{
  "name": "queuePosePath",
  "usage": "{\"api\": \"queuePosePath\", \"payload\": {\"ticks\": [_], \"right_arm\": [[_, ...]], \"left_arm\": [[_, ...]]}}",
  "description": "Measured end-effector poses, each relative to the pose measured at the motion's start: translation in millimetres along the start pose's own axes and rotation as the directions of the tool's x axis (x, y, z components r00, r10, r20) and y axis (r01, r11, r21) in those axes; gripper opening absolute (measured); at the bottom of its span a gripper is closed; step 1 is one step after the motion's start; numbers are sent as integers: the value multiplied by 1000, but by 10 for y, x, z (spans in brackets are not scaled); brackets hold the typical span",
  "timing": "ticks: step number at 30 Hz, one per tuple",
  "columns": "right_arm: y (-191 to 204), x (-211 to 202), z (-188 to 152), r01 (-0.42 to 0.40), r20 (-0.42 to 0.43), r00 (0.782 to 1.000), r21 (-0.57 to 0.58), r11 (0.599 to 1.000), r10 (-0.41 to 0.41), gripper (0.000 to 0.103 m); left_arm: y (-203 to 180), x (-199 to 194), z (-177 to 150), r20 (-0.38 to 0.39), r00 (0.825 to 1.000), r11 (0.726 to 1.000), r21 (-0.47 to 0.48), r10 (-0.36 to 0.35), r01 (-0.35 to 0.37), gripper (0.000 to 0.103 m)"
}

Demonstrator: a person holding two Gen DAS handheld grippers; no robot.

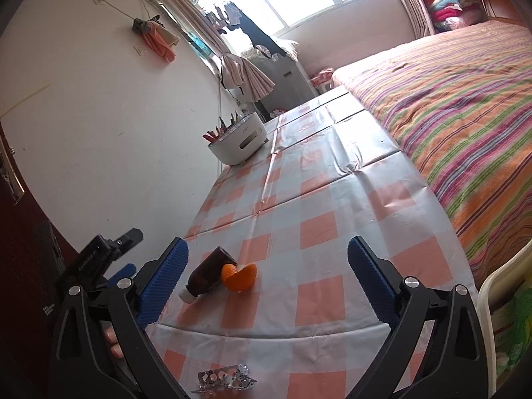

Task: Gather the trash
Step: 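Move both grippers back toward the brown bottle and orange peel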

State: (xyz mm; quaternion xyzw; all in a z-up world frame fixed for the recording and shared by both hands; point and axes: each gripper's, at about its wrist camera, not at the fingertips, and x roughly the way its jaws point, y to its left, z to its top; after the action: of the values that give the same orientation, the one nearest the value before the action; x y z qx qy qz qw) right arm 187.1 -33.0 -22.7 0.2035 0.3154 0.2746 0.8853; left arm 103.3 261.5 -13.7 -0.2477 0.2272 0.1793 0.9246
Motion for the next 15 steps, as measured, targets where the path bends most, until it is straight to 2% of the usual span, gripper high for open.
{"api": "queuePosePath", "payload": {"ticks": [3, 9, 12, 15], "right_arm": [[-106, 80, 46, 31, -8, 1000, 11, 999, -31, 95], [-90, 322, -1, 56, -70, 996, -63, 996, -61, 95], [89, 476, -79, 20, -104, 994, -136, 990, -35, 95], [401, 707, -169, -45, -152, 988, -249, 967, 7, 95]], "left_arm": [[90, 159, 120, 15, 1000, 1000, 11, 7, -7, 89], [388, 402, 58, -91, 996, 1000, 11, -2, 3, 89], [532, 404, 49, -111, 994, 1000, -4, -12, 12, 89], [645, 393, 62, -124, 992, 1000, -22, -15, 12, 89]]}}
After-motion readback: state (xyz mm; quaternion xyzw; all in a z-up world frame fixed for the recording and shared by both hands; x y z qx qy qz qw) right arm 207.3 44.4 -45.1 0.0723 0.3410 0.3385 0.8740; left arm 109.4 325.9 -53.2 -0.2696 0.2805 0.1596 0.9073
